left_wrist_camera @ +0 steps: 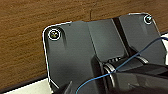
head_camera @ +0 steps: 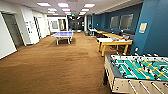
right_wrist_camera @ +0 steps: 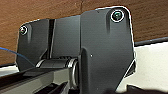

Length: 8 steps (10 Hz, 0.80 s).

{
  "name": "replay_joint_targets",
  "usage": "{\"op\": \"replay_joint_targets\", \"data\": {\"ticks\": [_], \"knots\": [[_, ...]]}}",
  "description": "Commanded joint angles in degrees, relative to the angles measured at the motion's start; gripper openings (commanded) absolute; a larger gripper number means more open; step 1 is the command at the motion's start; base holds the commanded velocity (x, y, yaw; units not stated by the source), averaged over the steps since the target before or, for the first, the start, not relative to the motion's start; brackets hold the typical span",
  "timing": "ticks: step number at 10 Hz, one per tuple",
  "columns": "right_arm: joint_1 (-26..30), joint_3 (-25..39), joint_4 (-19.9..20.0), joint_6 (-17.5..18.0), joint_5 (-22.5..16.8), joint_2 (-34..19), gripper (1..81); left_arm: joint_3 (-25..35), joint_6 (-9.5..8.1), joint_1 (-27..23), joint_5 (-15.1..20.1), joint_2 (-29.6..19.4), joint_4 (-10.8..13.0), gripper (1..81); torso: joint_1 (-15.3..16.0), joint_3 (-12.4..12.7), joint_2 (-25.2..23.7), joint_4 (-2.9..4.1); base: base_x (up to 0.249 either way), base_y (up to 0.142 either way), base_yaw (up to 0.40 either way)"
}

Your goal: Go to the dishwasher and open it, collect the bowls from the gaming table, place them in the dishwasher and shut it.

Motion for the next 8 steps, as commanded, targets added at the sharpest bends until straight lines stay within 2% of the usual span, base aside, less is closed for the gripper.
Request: {"op": "replay_joint_targets", "data": {"ticks": [1, 8], "knots": [[3.3, -0.12, 0.49, -0.14, -3.06, -0.21, 81.1, -0.26, 0.3, -3.19, 2.68, -0.18, -0.15, 81.1, 0.0, 0.0, 0.0, 0.0, 0.128, 0.0, 0.0], [3.3, -0.03, 0.41, -0.23, -3.06, -0.21, 81.1, -0.26, 0.56, -3.19, 2.77, 0.08, -0.15, 81.1, 0.02, 0.0, 0.0, 0.0, 0.151, 0.0, 0.0]]}}
